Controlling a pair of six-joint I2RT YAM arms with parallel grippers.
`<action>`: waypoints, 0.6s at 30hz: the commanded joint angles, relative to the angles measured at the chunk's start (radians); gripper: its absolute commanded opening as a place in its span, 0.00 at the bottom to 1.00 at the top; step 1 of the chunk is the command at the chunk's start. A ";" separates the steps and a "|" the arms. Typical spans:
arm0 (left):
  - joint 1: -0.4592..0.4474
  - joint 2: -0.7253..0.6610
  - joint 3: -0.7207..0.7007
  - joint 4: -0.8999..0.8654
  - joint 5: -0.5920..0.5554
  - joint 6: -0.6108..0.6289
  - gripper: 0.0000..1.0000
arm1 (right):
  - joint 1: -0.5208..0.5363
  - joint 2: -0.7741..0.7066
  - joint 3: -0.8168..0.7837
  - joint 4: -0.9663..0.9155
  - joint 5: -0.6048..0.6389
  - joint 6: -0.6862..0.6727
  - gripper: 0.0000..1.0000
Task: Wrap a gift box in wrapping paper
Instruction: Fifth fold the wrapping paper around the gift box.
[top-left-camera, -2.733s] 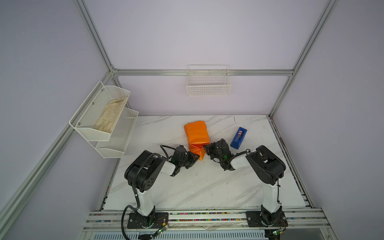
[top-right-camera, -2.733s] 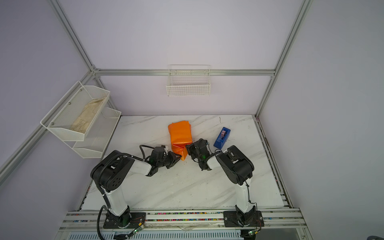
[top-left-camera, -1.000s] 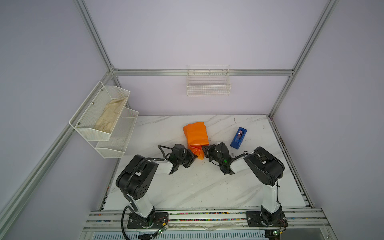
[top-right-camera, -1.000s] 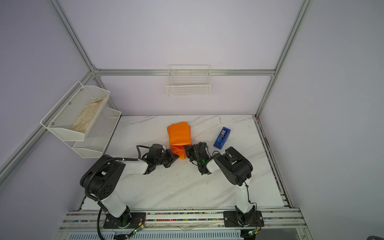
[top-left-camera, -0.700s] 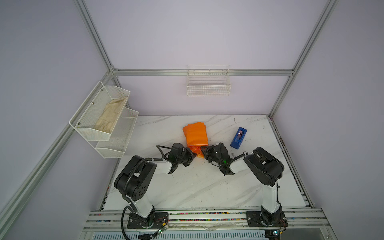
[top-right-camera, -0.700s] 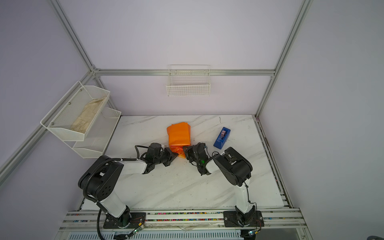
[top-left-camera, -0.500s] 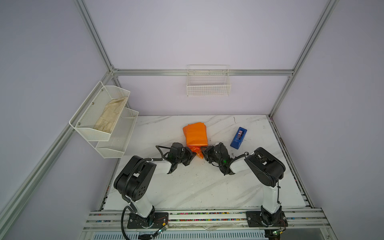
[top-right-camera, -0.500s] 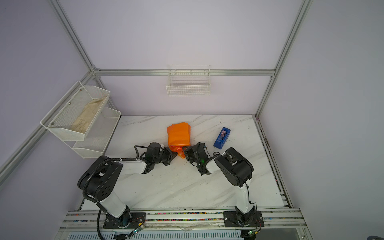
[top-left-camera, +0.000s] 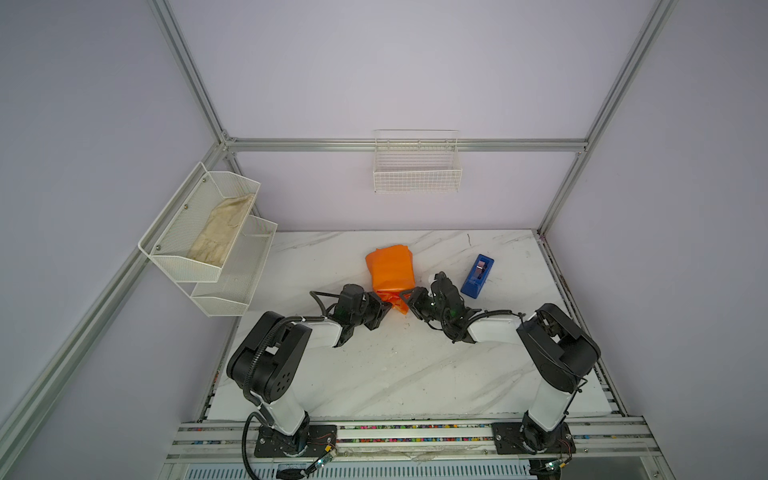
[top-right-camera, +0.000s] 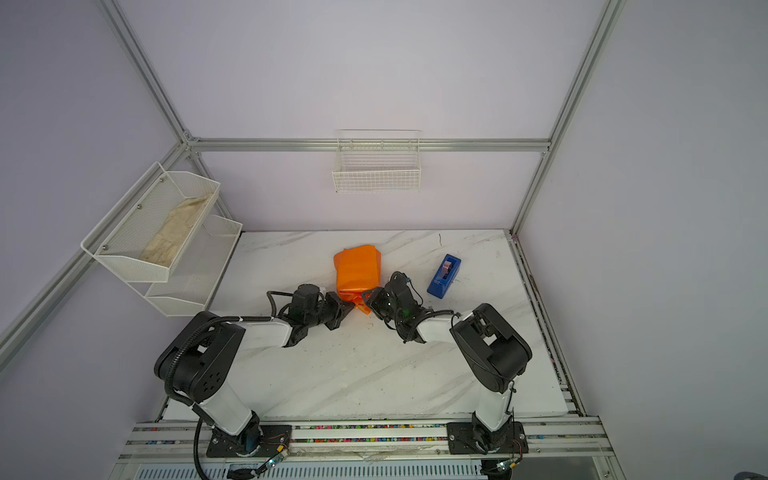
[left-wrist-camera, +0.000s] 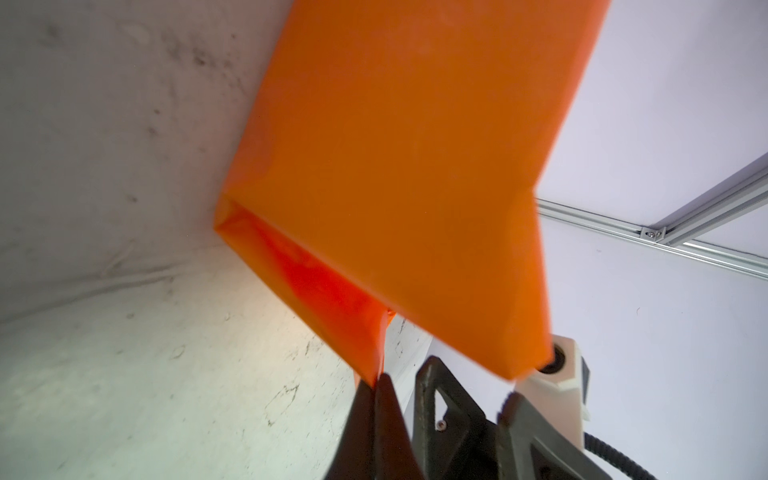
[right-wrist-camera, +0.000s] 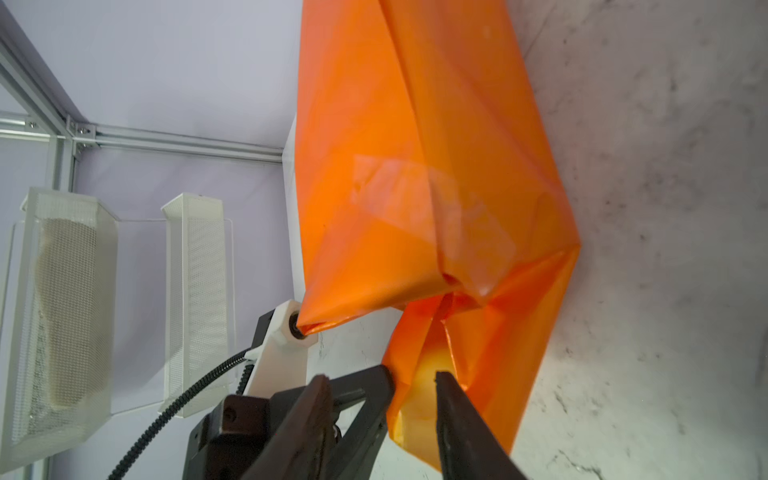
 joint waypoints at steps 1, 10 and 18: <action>0.008 -0.029 0.013 0.053 0.011 -0.012 0.00 | -0.014 -0.063 0.035 -0.140 -0.004 -0.216 0.43; 0.012 -0.032 0.000 0.054 0.009 -0.021 0.00 | -0.031 -0.141 -0.037 -0.181 0.067 -0.767 0.19; 0.011 -0.038 -0.022 0.054 0.014 -0.020 0.00 | -0.035 0.043 0.094 -0.233 -0.055 -0.670 0.00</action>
